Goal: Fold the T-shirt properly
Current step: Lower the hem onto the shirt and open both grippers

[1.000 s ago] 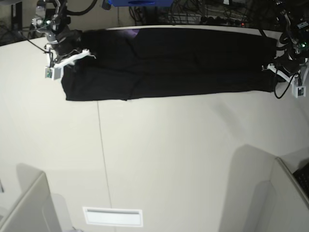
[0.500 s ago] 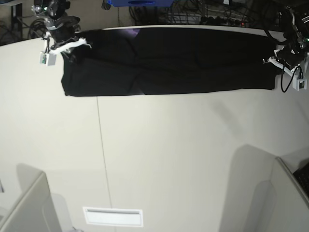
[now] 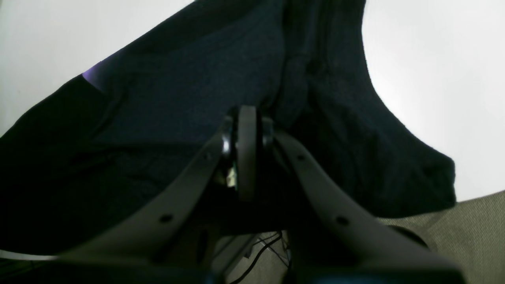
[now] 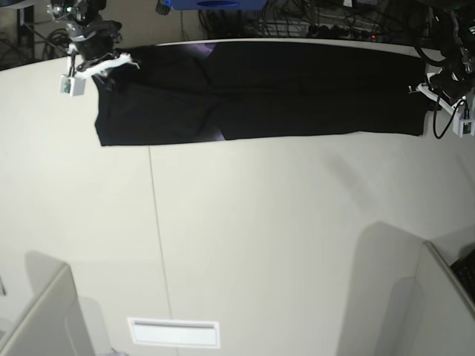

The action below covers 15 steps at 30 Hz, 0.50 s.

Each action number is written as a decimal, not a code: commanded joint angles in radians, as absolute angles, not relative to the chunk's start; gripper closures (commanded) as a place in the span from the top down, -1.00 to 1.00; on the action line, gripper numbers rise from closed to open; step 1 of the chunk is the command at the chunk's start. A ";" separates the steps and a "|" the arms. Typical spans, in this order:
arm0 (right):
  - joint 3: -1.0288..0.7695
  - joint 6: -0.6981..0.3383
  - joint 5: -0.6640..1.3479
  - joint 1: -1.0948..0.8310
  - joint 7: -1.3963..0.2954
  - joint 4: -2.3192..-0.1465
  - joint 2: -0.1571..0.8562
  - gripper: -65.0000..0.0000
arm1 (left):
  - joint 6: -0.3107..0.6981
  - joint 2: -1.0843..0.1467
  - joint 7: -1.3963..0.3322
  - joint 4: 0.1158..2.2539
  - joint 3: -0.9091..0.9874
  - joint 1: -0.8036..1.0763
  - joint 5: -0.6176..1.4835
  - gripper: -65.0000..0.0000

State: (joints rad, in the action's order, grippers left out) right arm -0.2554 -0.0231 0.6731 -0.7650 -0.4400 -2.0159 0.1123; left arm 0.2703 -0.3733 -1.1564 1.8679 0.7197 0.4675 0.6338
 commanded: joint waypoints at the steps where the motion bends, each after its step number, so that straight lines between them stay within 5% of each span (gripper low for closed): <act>1: -0.262 -0.030 0.674 -0.777 -0.418 -2.034 0.119 -1.00 | 0.272 -0.392 -1.142 1.880 0.725 0.469 0.634 -1.00; 15: -0.262 -0.022 0.673 -0.777 -0.420 -1.986 0.147 -1.00 | 0.272 -0.366 -1.142 1.877 0.688 0.469 0.539 -1.00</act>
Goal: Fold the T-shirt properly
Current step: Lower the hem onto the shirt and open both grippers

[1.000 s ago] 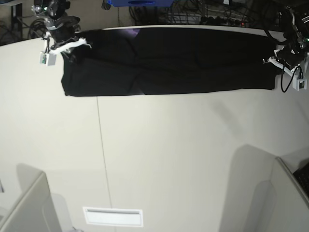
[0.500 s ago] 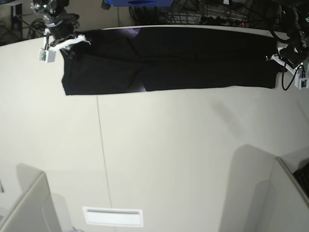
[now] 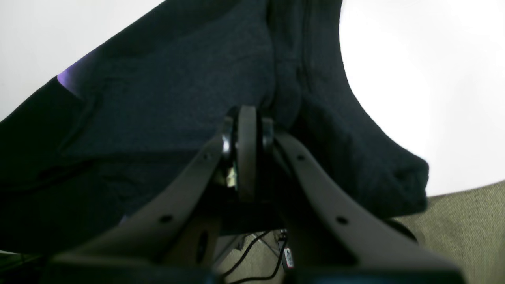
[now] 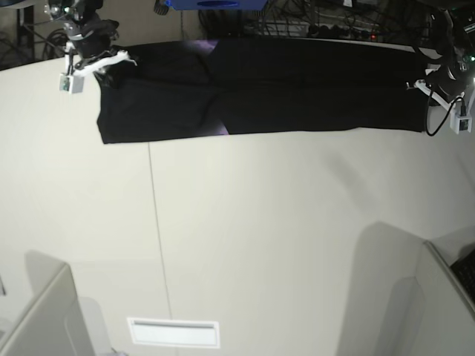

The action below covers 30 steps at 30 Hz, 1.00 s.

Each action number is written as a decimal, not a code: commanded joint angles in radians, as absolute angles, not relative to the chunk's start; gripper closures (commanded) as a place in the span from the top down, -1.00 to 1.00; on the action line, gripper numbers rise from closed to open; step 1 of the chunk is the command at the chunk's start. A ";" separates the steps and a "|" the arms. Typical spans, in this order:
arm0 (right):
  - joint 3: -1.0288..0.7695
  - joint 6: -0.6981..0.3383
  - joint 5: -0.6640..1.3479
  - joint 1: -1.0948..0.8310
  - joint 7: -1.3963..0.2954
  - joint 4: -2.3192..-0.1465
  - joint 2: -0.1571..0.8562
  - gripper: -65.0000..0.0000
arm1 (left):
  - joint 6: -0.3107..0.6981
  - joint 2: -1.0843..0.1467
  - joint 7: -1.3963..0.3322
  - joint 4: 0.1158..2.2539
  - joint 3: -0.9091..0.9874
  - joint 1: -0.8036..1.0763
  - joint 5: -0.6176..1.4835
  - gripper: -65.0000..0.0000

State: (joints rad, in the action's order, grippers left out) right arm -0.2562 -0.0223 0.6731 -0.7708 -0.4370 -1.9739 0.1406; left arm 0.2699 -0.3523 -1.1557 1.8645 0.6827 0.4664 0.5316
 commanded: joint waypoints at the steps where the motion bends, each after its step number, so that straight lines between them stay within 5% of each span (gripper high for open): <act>1: -0.262 -0.022 0.673 -0.777 -0.420 -1.983 0.147 -1.00 | 0.272 -0.366 -1.142 1.877 0.673 0.469 0.539 -1.00; 12: -0.262 -0.021 0.674 -0.776 -0.504 -1.983 0.142 -1.00 | 0.268 -0.364 -1.142 1.879 0.661 0.467 0.481 -1.00; 14: -0.262 -0.021 0.674 -0.776 -0.504 -1.985 0.142 -0.67 | 0.268 -0.363 -1.142 1.883 0.661 0.467 0.430 -1.00; 16: -0.262 -0.021 0.674 -0.773 -0.503 -1.985 0.142 -0.42 | 0.268 -0.361 -1.141 1.886 0.661 0.466 0.410 -0.69; 21: -0.317 -0.021 0.674 -0.757 -0.501 -1.988 0.122 -0.42 | 0.268 -0.361 -1.141 1.890 0.661 0.464 0.410 0.23; 24: -0.387 -0.028 0.674 -0.751 -0.501 -1.994 0.096 -0.40 | 0.271 -0.361 -1.141 1.916 0.662 0.463 0.410 0.53; 27: -0.378 -0.031 0.679 -0.751 -0.501 -2.022 0.101 -0.42 | 0.271 -0.349 -1.141 1.968 0.662 0.463 0.414 0.47; 29: -0.340 -0.065 0.679 -0.742 -0.501 -2.023 0.105 -0.43 | 0.271 -0.331 -1.141 1.965 0.671 0.456 0.414 0.18; 30: -0.320 -0.105 0.676 -0.728 -0.501 -2.022 0.105 -0.48 | 0.271 -0.318 -1.141 1.963 0.677 0.455 0.412 -0.12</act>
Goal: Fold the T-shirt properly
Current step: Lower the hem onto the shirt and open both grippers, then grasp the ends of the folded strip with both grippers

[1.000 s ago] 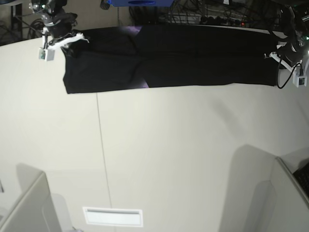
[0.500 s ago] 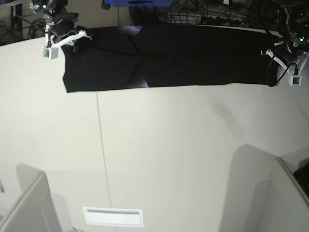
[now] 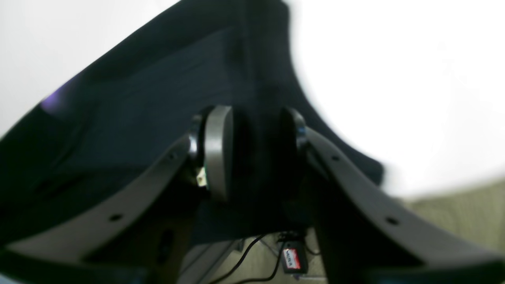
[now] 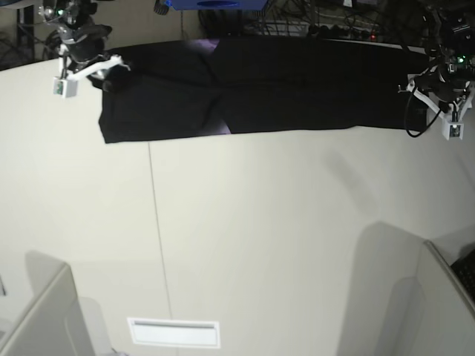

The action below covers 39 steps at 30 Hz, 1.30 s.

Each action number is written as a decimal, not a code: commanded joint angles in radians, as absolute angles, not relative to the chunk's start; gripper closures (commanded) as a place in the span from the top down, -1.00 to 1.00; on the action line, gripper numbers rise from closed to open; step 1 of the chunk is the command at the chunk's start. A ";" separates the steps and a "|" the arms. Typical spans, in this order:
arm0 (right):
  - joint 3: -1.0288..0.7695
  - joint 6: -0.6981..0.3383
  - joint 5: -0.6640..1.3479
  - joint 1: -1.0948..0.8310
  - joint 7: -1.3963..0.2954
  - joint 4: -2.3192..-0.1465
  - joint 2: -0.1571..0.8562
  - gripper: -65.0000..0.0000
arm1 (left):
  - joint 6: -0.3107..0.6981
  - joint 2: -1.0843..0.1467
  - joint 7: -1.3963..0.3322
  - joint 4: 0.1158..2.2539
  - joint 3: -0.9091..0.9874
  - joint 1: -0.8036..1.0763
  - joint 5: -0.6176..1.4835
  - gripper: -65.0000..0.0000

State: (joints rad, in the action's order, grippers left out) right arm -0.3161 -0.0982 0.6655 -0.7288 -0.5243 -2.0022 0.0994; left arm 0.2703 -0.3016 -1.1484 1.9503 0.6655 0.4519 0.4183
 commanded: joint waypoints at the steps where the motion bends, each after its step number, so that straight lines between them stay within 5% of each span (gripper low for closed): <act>1: -0.306 -0.151 0.674 -0.716 -0.503 -2.020 0.105 -0.58 | 0.271 -0.309 -1.141 1.963 0.679 0.455 0.412 -0.54; 2: -0.294 -0.188 0.673 -0.707 -0.506 -2.018 0.105 -0.71 | 0.271 -0.303 -1.141 1.963 0.680 0.455 0.410 -0.96; 3: -0.286 -0.217 0.673 -0.693 -0.507 -2.017 0.105 -0.91 | 0.271 -0.298 -1.141 1.960 0.680 0.453 0.404 -1.00; 21: -0.275 -0.150 0.671 -0.426 -0.630 -1.636 0.148 -1.00 | 0.268 -0.275 -1.018 1.544 0.472 0.272 0.245 -1.00; 39: -0.352 -0.154 0.460 -0.133 -0.630 -1.386 0.209 -1.00 | 0.268 -0.120 -1.095 1.531 0.344 0.022 0.076 -1.00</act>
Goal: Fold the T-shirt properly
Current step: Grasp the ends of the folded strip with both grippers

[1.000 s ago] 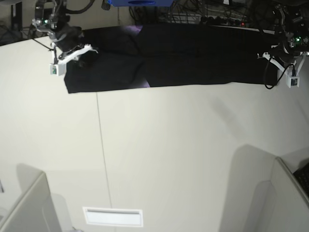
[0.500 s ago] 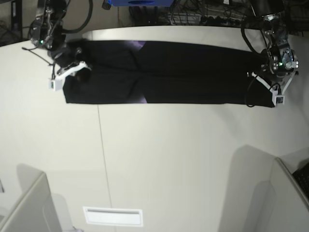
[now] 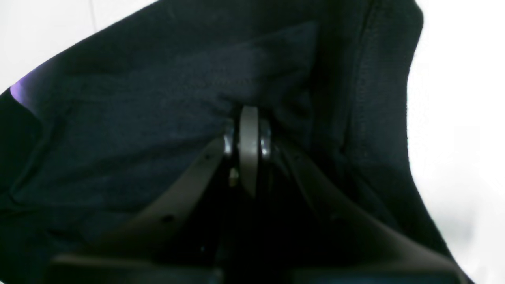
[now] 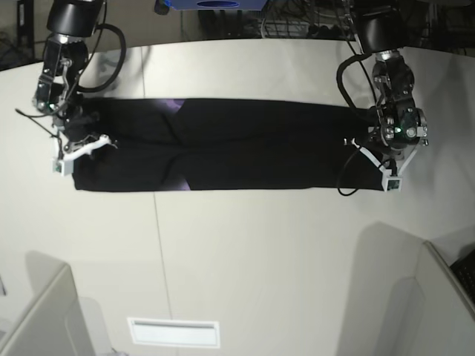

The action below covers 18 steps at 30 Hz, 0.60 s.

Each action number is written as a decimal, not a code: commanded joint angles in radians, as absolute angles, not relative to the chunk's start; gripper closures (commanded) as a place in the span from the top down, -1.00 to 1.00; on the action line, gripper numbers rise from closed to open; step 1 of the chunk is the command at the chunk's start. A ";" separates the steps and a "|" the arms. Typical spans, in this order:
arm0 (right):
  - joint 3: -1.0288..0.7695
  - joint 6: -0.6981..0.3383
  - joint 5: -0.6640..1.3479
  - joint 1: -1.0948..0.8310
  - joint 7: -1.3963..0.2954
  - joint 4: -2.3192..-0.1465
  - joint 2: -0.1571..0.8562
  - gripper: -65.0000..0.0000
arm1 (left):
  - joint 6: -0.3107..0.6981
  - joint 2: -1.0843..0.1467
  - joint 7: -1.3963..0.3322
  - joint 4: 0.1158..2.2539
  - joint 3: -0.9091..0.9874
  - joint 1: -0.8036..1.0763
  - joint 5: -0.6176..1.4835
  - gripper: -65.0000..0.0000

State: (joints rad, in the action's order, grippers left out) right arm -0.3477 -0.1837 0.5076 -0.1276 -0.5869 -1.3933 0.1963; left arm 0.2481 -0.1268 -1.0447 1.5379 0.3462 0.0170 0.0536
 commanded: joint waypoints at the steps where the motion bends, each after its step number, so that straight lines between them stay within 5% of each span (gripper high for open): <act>1: -0.352 -0.154 0.460 -0.133 -0.630 -1.391 0.209 -1.00 | 0.268 -0.120 -1.095 1.538 0.349 0.022 0.081 -1.00; 18: -0.343 -0.157 0.464 -0.179 -0.634 -1.696 0.188 -1.00 | 0.274 -0.124 -1.204 1.894 0.576 0.047 0.117 -1.00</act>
State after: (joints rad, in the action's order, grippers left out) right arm -0.3401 -0.1535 0.4561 -0.1848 -0.6525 -1.6779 0.1806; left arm 0.2737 -0.1089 -1.2205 1.8763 0.5739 0.0582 0.1104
